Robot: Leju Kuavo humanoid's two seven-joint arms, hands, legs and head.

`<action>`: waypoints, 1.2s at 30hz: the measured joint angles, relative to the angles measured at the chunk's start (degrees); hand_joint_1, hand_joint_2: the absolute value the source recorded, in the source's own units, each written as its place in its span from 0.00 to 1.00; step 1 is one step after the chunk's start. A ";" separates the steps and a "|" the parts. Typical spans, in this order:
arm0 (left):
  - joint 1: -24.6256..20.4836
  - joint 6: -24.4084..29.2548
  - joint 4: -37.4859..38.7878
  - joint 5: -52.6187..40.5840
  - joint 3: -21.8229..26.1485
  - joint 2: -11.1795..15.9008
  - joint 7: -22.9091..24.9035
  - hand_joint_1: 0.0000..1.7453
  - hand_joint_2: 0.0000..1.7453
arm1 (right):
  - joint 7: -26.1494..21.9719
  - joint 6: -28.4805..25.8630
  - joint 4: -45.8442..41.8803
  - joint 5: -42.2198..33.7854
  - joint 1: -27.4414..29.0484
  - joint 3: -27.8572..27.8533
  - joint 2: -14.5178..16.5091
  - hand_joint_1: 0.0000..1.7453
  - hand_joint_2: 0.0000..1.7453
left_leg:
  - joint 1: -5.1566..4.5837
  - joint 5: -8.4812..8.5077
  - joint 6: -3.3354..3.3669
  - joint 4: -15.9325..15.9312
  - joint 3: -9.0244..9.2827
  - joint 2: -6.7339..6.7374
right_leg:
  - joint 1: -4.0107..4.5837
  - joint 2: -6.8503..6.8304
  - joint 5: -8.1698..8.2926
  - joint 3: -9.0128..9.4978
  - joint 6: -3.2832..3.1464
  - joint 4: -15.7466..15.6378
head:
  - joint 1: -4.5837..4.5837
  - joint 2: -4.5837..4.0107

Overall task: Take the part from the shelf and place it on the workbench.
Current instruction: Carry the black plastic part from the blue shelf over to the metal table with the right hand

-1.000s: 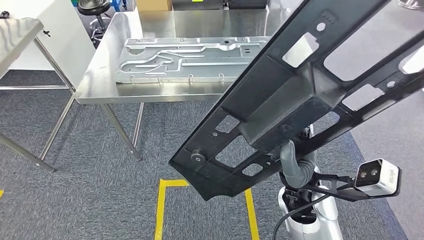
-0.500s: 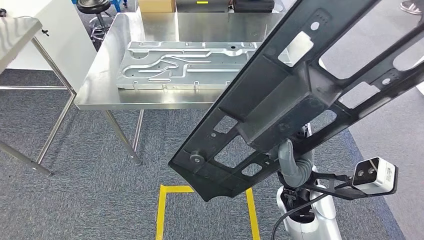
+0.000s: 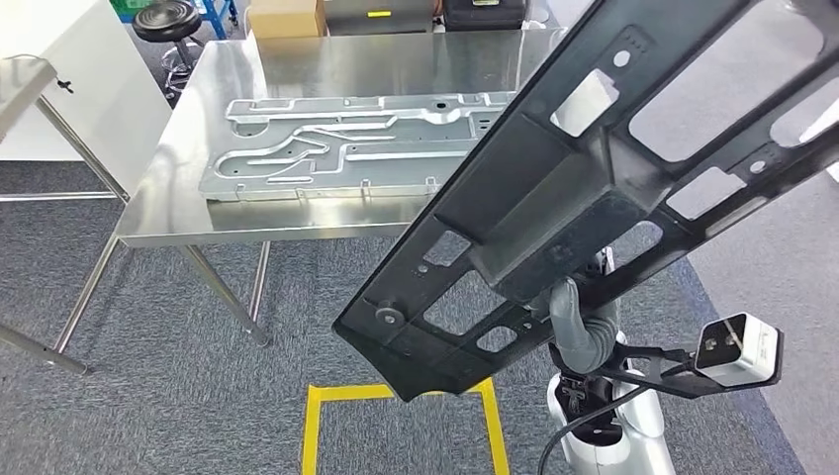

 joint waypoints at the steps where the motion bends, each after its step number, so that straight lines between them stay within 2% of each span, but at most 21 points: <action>1: -0.01 0.00 0.00 -0.01 -0.01 0.04 0.00 0.00 1.00 | 0.01 -0.01 -0.02 0.03 0.04 0.00 0.00 1.00 1.00 | -0.21 0.66 0.33 -2.02 0.61 0.00 | 0.01 -0.02 -0.36 0.23 0.32 -0.07 | 0.00 0.00; 4: 0.07 -0.01 0.00 -0.02 -0.02 0.04 0.00 0.00 1.00 | 0.04 -0.02 -0.09 0.07 0.17 -0.01 0.00 1.00 1.00 | -0.27 0.81 1.12 -3.27 1.37 -0.06 | 0.07 -0.06 -0.56 0.55 1.34 0.53 | 0.00 0.00; 6: 0.07 -0.01 0.00 -0.03 -0.02 0.01 -0.01 0.00 1.00 | 0.03 -0.02 -0.15 0.06 0.12 -0.02 0.00 1.00 1.00 | 0.03 0.90 1.65 -3.78 2.49 -0.10 | 0.00 -0.09 -0.98 -0.42 1.89 3.11 | 0.01 0.00; 7: -0.03 0.00 0.00 -0.04 -0.03 -0.01 -0.01 0.00 1.00 | 0.03 -0.02 -0.17 0.07 0.09 -0.02 0.00 1.00 1.00 | 0.13 0.72 1.87 -3.95 2.98 -0.11 | -0.14 -0.11 -1.82 -1.93 2.17 5.67 | 0.01 0.00; 9: -0.12 0.00 0.00 -0.06 -0.04 -0.01 -0.02 0.00 1.00 | 0.03 -0.01 -0.17 0.08 0.18 -0.01 0.00 1.00 1.00 | 0.13 0.10 2.13 -3.99 3.56 -0.13 | -0.47 -0.11 -4.40 -6.47 2.72 12.21 | 0.01 0.00; 10: -0.07 0.00 0.00 -0.08 -0.04 -0.01 -0.02 0.00 1.00 | 0.03 -0.02 -0.17 0.08 0.30 -0.01 0.00 1.00 1.00 | 0.13 -0.29 2.11 -3.98 3.90 -0.15 | -0.64 -0.13 -5.29 -8.57 2.95 14.59 | 0.01 0.00; 11: 0.01 0.00 0.00 -0.10 -0.05 -0.02 -0.02 0.00 1.00 | 0.04 -0.02 -0.16 0.09 0.39 -0.01 0.00 1.00 1.00 | 0.15 -0.72 2.04 -3.97 4.36 -0.18 | -0.78 -0.15 -5.24 -9.95 3.12 15.35 | 0.01 0.00; 12: 0.07 0.00 0.00 -0.12 -0.05 -0.04 -0.01 0.00 1.00 | 0.04 -0.02 -0.16 0.09 0.42 -0.01 0.00 1.00 1.00 | 0.19 -1.19 1.93 -3.96 4.94 -0.21 | -0.89 -0.19 -3.96 -10.34 3.22 14.17 | 0.01 0.00; 14: 0.11 0.00 0.00 -0.13 -0.07 -0.10 -0.02 0.00 1.00 | 0.04 -0.01 -0.16 0.09 0.43 -0.02 0.00 1.00 1.00 | 0.29 -2.27 1.53 -4.00 6.31 -0.24 | -1.00 -0.34 1.34 -8.71 3.09 7.35 | 0.02 0.00; 16: 0.00 0.00 0.00 -0.12 -0.08 -0.14 -0.02 0.00 1.00 | 0.04 0.01 -0.15 0.09 0.49 -0.04 -0.01 1.00 1.00 | 0.27 -3.26 0.88 -4.10 7.29 -0.26 | -0.69 -0.53 4.27 -7.19 2.54 2.07 | 0.04 0.00; 18: -0.08 0.00 0.00 -0.11 -0.08 -0.13 -0.01 0.00 1.00 | 0.04 0.01 -0.19 0.09 0.56 -0.08 -0.02 1.00 1.00 | 0.19 -3.74 0.15 -4.14 8.05 -0.21 | -0.36 -0.51 4.21 -6.83 1.70 1.02 | 0.08 0.00; 20: -0.17 0.00 0.00 -0.12 -0.08 -0.13 0.00 0.00 1.00 | 0.04 0.01 -0.33 0.09 0.57 -0.11 -0.02 1.00 1.00 | 0.23 -4.11 -0.44 -3.44 8.52 -0.14 | -0.49 -0.34 4.23 -5.90 0.85 0.69 | 0.09 0.00; 22: -0.37 0.00 0.00 -0.13 -0.09 -0.13 0.00 0.00 1.00 | 0.04 0.02 -0.45 0.09 0.48 -0.11 -0.01 1.00 1.00 | 0.36 -5.38 -0.86 0.60 6.62 -0.11 | -0.61 -0.34 3.61 -4.72 0.12 0.46 | 0.08 0.00; 25: -0.68 0.00 0.00 -0.06 -0.09 -0.14 -0.08 0.00 1.00 | 0.04 0.03 -0.49 0.09 0.49 -0.10 0.00 1.00 1.00 | 0.43 -9.18 -1.38 10.77 -0.22 -0.10 | -0.51 -0.36 2.35 -3.40 -0.35 0.41 | 0.08 0.00; 26: -0.71 -0.01 0.00 -0.05 -0.09 -0.14 -0.08 0.00 1.00 | 0.04 0.03 -0.49 0.10 0.52 -0.10 0.00 1.00 1.00 | 0.43 -9.75 -1.44 12.36 -1.93 -0.09 | -0.46 -0.30 1.86 -2.85 -0.39 0.41 | 0.08 0.00; 27: -0.65 -0.01 0.00 -0.08 -0.10 -0.14 -0.04 0.00 1.00 | 0.04 0.03 -0.49 0.10 0.53 -0.11 0.00 1.00 1.00 | 0.42 -9.23 -1.36 12.04 -2.78 -0.09 | -0.43 -0.20 1.31 -2.15 -0.37 0.42 | 0.08 0.00; 28: -0.49 -0.01 0.00 -0.09 -0.10 -0.14 -0.01 0.00 1.00 | 0.04 0.04 -0.49 0.10 0.54 -0.11 0.00 1.00 1.00 | 0.40 -7.46 -1.14 9.92 -2.84 -0.10 | -0.41 -0.09 0.70 -1.32 -0.32 0.41 | 0.08 0.00; 30: -0.22 0.00 0.00 -0.07 -0.11 -0.12 0.00 0.00 1.00 | 0.04 0.07 -0.46 0.09 0.47 -0.11 0.00 1.00 1.00 | 0.22 -1.52 -0.48 2.92 -1.97 -0.09 | -0.31 0.01 -0.62 0.26 -0.03 0.48 | 0.08 0.00; 32: -0.23 0.00 0.00 -0.03 -0.18 -0.11 0.00 0.00 1.00 | 0.05 0.11 -0.33 0.10 0.25 -0.10 0.00 1.00 1.00 | -0.08 1.83 0.16 -1.33 -1.45 -0.09 | -0.16 0.08 -1.68 1.10 0.59 0.48 | 0.09 0.00; 35: -0.28 0.00 0.00 0.00 -0.23 -0.13 0.02 0.00 1.00 | 0.06 0.12 -0.27 0.09 -0.10 -0.11 -0.02 1.00 1.00 | -0.06 2.06 1.12 -2.48 -0.47 -0.19 | -0.11 0.10 -2.02 1.71 1.63 1.10 | 0.08 0.00; 36: -0.33 0.00 0.00 0.02 -0.23 -0.14 0.02 0.00 1.00 | 0.05 0.12 -0.29 0.07 -0.26 -0.11 -0.02 1.00 1.00 | 0.05 1.93 1.44 -2.84 0.06 -0.21 | -0.16 0.03 -1.96 1.28 1.89 2.38 | 0.08 0.00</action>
